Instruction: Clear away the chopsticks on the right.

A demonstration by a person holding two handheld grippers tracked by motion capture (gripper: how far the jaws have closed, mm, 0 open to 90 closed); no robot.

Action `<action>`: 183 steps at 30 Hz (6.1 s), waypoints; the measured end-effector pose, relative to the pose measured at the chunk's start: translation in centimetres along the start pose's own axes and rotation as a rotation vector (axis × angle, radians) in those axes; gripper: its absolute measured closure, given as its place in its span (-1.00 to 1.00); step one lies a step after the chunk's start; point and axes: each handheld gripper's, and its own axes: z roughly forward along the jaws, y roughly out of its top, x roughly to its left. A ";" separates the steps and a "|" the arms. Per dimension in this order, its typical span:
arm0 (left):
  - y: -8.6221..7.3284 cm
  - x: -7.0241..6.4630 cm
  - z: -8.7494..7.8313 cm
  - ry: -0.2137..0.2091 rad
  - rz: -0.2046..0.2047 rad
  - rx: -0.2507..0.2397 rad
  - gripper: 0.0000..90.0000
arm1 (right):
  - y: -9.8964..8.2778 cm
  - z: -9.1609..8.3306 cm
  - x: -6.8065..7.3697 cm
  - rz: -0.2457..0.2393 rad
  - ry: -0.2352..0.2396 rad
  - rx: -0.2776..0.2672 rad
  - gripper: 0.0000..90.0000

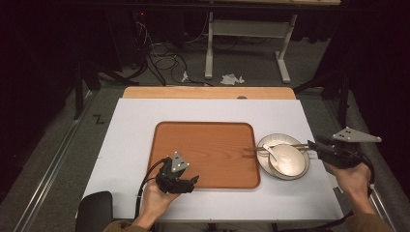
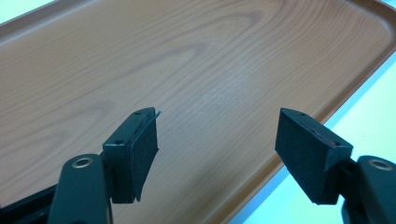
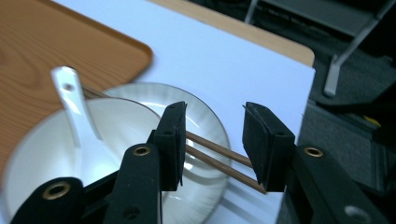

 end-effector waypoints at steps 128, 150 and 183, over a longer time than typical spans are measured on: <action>0.1 -0.4 -0.2 -0.019 -0.006 -0.036 -0.31 | 0.4 8.8 -2.2 -0.150 0.060 0.428 0.90; 0.2 0.0 -0.5 -0.029 -0.041 -0.061 -0.31 | 3.7 2.8 0.9 -0.086 0.119 0.209 0.90; 0.3 0.4 -1.4 -0.027 -0.038 -0.079 -0.31 | 3.2 6.1 17.4 -0.161 0.290 0.278 0.90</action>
